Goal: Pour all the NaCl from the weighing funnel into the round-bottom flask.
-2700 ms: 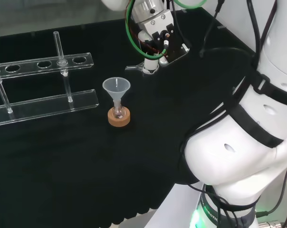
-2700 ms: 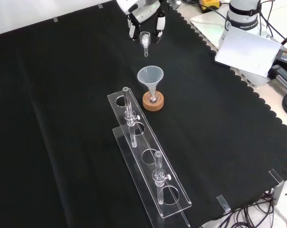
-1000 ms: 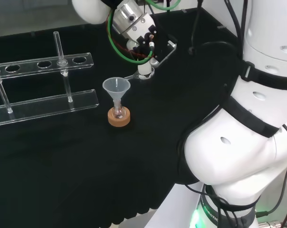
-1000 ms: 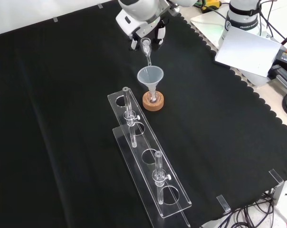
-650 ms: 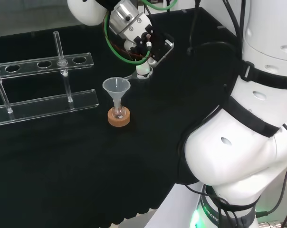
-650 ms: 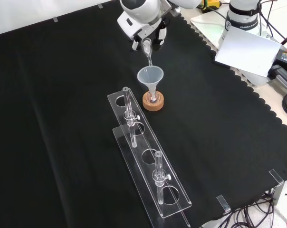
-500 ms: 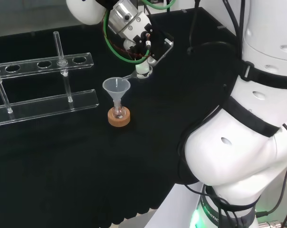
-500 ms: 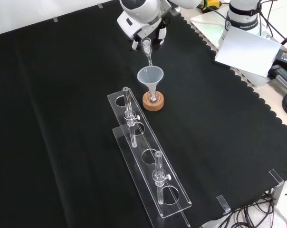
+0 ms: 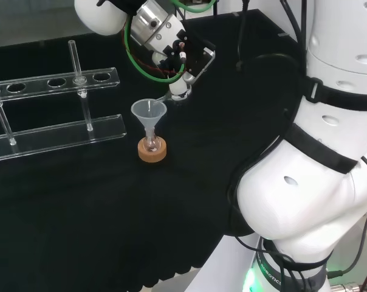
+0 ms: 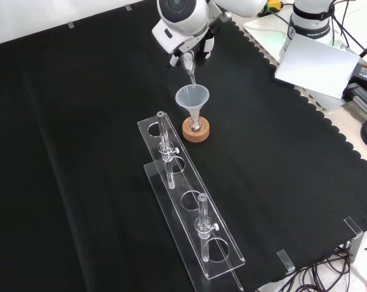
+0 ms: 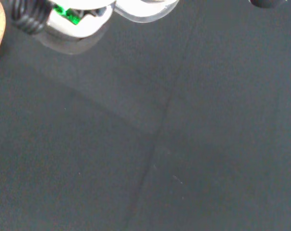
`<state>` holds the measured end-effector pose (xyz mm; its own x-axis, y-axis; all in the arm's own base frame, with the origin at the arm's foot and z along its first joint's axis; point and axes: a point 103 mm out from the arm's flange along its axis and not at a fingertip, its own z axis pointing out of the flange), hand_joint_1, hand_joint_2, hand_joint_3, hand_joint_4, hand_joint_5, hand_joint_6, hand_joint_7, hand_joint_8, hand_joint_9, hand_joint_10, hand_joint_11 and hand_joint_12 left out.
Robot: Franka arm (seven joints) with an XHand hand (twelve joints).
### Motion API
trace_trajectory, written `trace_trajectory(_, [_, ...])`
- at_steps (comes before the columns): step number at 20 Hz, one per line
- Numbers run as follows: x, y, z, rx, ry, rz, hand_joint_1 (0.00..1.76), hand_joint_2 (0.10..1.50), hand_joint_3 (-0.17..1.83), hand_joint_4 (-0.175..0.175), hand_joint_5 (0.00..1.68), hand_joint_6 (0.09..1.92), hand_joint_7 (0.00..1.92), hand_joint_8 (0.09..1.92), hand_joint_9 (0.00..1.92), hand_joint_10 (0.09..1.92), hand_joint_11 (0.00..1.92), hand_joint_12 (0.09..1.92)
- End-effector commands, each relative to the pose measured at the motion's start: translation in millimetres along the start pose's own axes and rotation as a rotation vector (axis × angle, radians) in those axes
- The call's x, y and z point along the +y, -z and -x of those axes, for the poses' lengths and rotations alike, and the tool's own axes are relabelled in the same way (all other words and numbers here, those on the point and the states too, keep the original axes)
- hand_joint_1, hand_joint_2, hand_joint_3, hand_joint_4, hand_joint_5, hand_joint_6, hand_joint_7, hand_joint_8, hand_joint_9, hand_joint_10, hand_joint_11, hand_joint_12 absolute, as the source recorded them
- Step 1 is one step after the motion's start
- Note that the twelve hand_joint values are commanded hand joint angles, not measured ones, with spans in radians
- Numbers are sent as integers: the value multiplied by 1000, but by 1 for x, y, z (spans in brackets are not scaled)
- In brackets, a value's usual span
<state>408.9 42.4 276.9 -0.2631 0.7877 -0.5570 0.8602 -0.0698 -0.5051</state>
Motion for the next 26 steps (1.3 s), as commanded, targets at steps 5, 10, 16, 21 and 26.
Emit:
trace_trajectory(5, [-1,4,-4,-50,-11,3,1118,684,614,175,1271,662,1364,342,1624,87,1517,571])
trace_trajectory(10, [0,7,-6,-78,-27,-12,1118,684,613,175,1271,662,1365,340,1624,87,1517,570])
trace_trajectory(16, [0,10,-8,-97,-28,-15,1118,685,612,175,1271,662,1366,337,1623,87,1518,569])
trace_trajectory(21, [1,11,-9,-116,-39,-19,1118,685,611,175,1271,661,1367,335,1623,87,1519,567])
trace_trajectory(26, [2,9,-10,-126,-49,-25,1118,685,611,175,1271,661,1368,333,1623,87,1519,566])
